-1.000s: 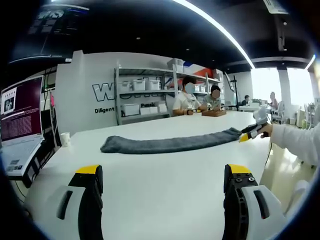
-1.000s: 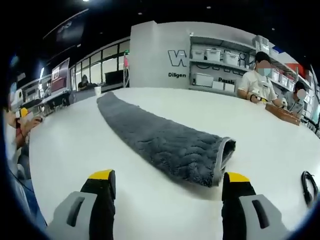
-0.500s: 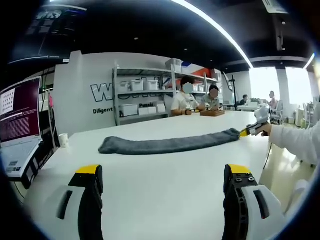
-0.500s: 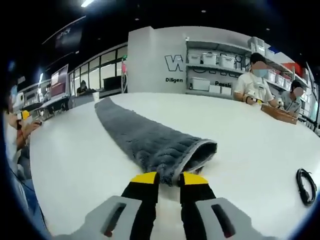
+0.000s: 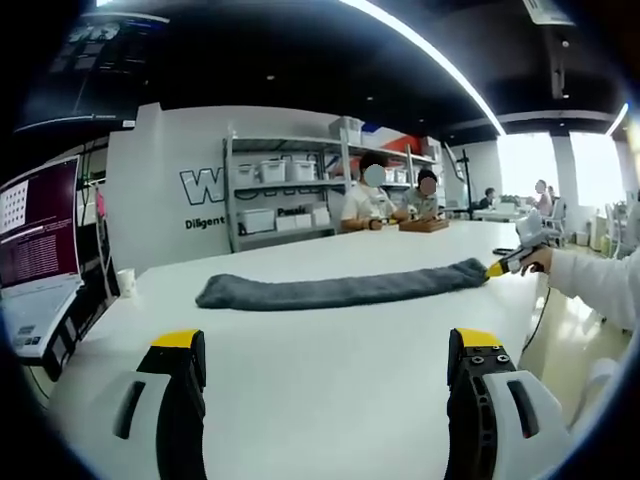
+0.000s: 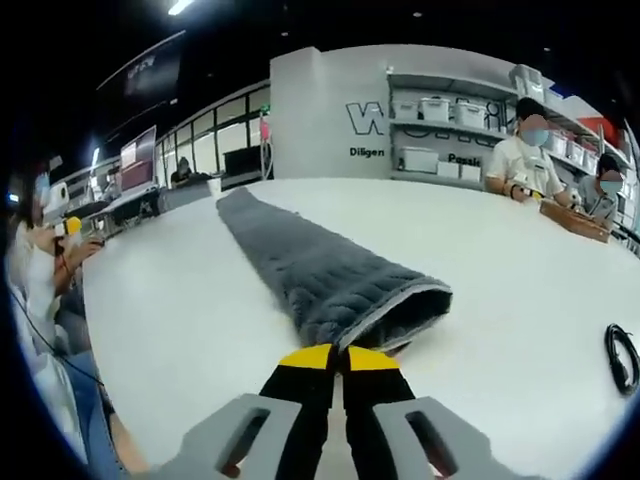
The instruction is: Open the folded towel by lifting each exposed corner and separating the folded layers until the towel lies flat within the target outline without major curled edges
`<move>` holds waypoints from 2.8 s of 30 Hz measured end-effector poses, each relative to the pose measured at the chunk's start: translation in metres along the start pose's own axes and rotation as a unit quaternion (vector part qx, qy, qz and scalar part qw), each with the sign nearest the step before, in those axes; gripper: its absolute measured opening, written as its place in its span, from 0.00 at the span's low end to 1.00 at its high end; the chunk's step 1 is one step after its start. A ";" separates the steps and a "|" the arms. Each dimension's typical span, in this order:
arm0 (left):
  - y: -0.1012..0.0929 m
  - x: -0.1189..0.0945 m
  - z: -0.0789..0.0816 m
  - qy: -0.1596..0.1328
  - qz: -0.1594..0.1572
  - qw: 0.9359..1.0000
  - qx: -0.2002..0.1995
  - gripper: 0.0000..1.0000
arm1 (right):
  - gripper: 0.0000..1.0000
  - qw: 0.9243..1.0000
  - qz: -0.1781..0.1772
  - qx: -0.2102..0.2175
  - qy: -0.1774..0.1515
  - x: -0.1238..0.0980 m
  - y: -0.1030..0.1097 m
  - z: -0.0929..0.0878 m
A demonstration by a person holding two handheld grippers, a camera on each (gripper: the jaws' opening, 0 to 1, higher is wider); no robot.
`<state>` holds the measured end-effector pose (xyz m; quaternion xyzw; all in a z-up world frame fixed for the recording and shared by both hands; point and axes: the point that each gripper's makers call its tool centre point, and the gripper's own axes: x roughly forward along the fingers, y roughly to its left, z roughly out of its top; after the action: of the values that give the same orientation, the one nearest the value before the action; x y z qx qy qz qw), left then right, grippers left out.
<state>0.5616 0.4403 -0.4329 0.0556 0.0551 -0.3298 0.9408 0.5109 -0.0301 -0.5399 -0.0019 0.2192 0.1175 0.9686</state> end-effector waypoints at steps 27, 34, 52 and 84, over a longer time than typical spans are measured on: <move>-0.007 0.004 -0.006 0.009 -0.006 1.000 0.002 1.00 | 0.00 0.989 0.145 0.001 -0.027 -0.006 0.214 -0.009; -0.006 0.002 -0.008 0.011 -0.004 1.000 0.000 1.00 | 0.00 0.978 0.208 -0.025 -0.021 0.008 0.295 -0.011; 0.009 -0.005 -0.018 0.015 0.010 1.000 -0.011 1.00 | 0.00 0.972 0.226 -0.062 -0.033 0.054 0.393 0.004; 0.013 -0.005 -0.022 0.011 0.002 1.000 -0.026 1.00 | 0.18 0.978 0.191 -0.073 -0.044 -0.049 0.358 0.001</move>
<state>0.5645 0.4567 -0.4534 0.0349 0.0737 -0.3257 0.9420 0.3865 0.3069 -0.5005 -0.0256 0.1636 0.3158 0.9343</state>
